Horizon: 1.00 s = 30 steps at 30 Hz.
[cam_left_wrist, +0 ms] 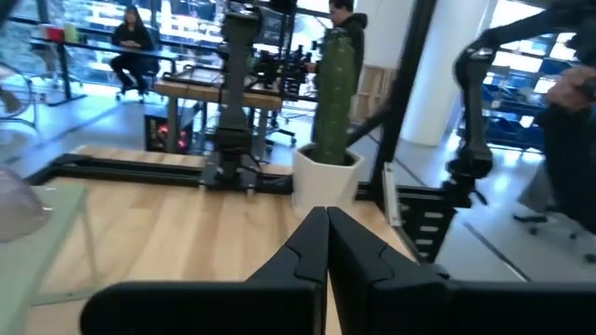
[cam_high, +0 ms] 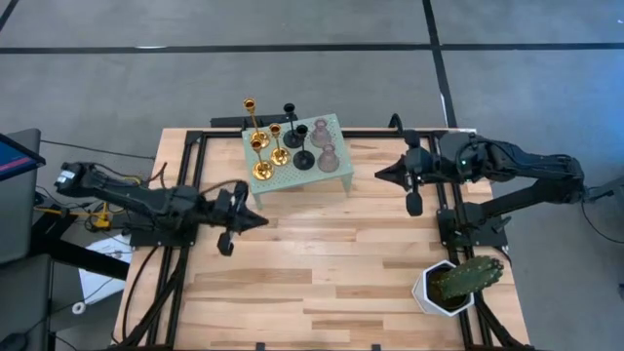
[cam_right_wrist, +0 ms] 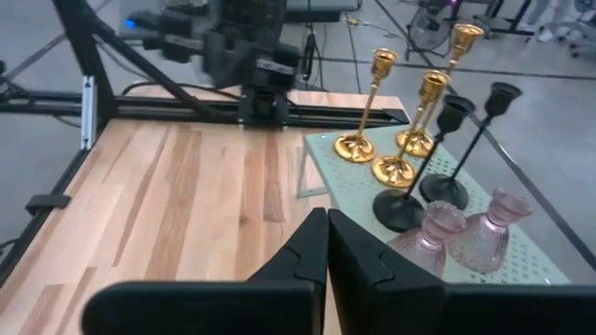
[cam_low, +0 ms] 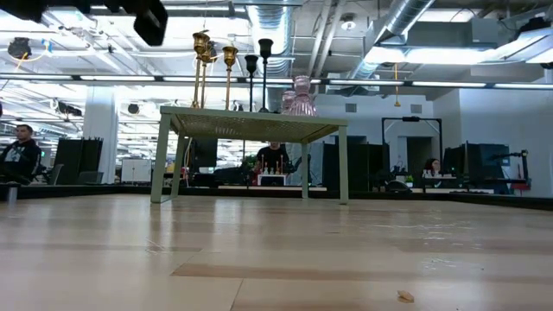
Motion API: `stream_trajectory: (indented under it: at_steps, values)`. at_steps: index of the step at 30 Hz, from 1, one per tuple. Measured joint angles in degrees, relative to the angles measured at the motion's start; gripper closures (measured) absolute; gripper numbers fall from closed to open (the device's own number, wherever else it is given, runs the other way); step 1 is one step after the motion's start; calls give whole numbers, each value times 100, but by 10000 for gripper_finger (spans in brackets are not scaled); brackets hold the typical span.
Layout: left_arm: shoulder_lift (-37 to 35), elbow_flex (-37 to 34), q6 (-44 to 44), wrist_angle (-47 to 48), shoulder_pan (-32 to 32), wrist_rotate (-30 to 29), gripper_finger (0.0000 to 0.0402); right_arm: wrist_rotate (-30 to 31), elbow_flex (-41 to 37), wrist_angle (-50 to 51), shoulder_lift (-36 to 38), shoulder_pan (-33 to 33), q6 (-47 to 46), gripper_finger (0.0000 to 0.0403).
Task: Pick & Place candle stick holders
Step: Return to Home Position
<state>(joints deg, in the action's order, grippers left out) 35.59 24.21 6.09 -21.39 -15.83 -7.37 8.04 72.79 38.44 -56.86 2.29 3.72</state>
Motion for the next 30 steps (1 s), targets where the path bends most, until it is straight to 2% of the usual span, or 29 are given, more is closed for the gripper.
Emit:
stream_trajectory:
  at_steps: [5, 9, 16, 25, 30]
  values:
    - [-233, 8, -13, -10, 830, 831, 398, -1, -2, 23, 62, 118, 46, 403]
    - [-613, 9, -233, 7, 1190, 1497, 398, 203, 0, 20, 269, 124, -55, 403]
    - [-1432, 11, -284, 769, 1436, 1491, 398, 256, 0, 11, 687, 150, -57, 403]
    - [-2259, 11, -569, 1038, 1473, 1186, 398, 257, -2, 46, 924, 150, -30, 403]
    - [-2741, 11, -586, 1572, 1473, 912, 398, 422, -2, 105, 1074, 150, -92, 403]
